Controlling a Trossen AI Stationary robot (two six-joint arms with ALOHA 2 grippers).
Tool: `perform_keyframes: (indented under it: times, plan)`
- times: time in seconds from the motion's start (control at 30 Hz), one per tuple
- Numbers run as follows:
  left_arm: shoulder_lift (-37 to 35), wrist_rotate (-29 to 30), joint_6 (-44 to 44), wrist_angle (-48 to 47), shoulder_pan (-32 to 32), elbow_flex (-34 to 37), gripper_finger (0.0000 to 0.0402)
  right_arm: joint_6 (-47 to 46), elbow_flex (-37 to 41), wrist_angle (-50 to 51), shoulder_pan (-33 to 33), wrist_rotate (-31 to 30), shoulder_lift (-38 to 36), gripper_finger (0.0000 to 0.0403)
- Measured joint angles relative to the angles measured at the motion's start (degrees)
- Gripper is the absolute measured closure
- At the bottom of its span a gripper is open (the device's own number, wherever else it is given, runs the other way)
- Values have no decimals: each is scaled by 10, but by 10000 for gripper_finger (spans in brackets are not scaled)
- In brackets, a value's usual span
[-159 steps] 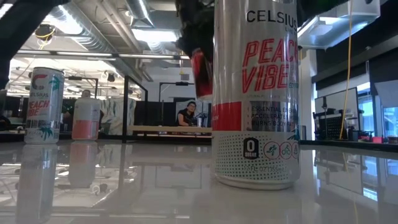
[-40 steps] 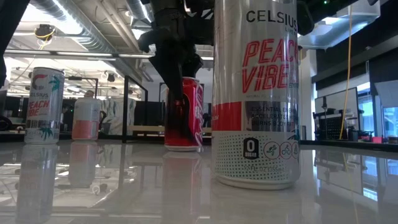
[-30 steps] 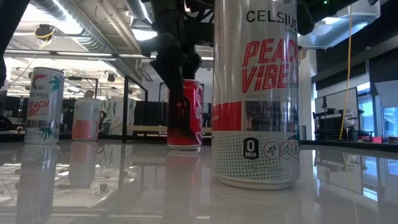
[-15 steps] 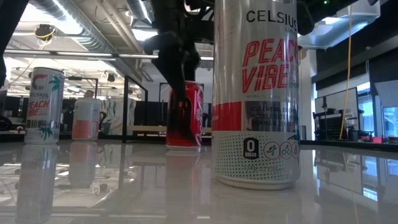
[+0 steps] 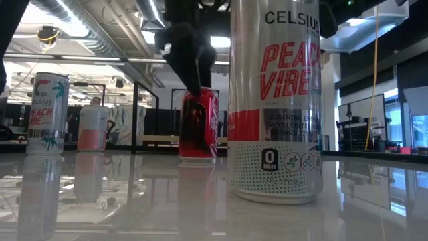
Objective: Place canned beverage on shelf
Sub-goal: Put the red soda can on the shelf
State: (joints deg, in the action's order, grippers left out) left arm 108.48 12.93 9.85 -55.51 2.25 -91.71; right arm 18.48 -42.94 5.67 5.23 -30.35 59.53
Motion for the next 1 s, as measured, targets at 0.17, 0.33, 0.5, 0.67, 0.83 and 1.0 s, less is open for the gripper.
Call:
perform_keyframes:
  times: [0.17,0.33,0.5,0.67,0.83,1.0]
  plan:
    - [-7,-1,-41,-34,6,-22,33,0,0,0,0,0,9,65]
    - [-32,2,-100,-66,6,-22,33,3,0,0,0,0,13,65]
    - [-64,41,-143,-72,17,-15,33,4,0,0,0,0,13,65]
    - [-138,89,-203,-64,31,63,33,4,0,1,0,0,13,65]
    - [-245,106,-270,-12,39,167,33,4,0,-3,0,0,13,65]
    - [-345,105,-339,26,46,238,33,5,0,-18,0,0,13,65]
